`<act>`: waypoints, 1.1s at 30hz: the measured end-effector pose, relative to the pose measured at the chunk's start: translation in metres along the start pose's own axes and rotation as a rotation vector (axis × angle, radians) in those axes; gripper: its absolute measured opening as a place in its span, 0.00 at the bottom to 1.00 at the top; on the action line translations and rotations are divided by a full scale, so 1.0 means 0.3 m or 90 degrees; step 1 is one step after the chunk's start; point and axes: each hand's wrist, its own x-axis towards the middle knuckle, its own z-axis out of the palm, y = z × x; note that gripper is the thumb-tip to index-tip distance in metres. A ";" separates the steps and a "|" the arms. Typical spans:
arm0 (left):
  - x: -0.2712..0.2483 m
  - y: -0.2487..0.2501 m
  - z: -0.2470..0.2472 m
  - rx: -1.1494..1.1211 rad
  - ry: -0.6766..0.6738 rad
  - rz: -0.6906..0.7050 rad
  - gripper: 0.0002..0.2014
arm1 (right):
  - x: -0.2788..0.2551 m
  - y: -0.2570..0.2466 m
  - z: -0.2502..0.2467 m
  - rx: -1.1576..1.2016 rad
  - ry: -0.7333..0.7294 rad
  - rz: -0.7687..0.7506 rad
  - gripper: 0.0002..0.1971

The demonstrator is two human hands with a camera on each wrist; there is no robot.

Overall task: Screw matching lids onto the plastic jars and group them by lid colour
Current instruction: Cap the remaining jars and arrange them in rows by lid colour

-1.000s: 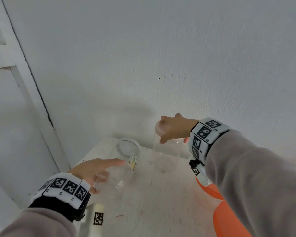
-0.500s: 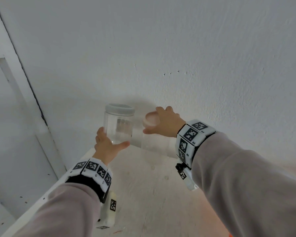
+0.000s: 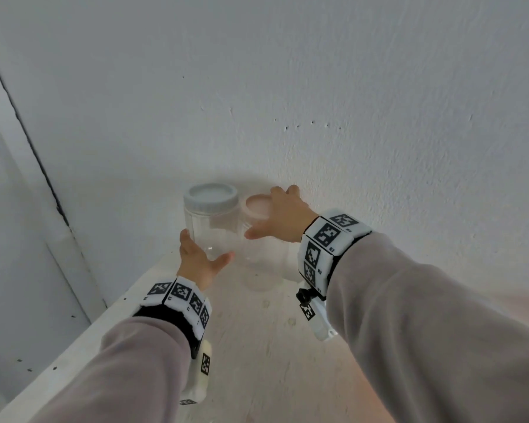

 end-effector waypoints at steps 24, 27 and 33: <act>-0.166 0.051 -0.183 0.150 -0.080 0.022 0.51 | -0.193 0.148 -0.218 -0.118 0.046 -0.068 0.46; -0.281 0.078 -0.216 0.200 -0.144 0.075 0.37 | -0.307 0.231 -0.305 -0.116 0.024 -0.072 0.43; -0.576 0.149 -0.233 0.189 -0.367 0.181 0.25 | -0.579 0.408 -0.373 -0.148 -0.062 -0.037 0.37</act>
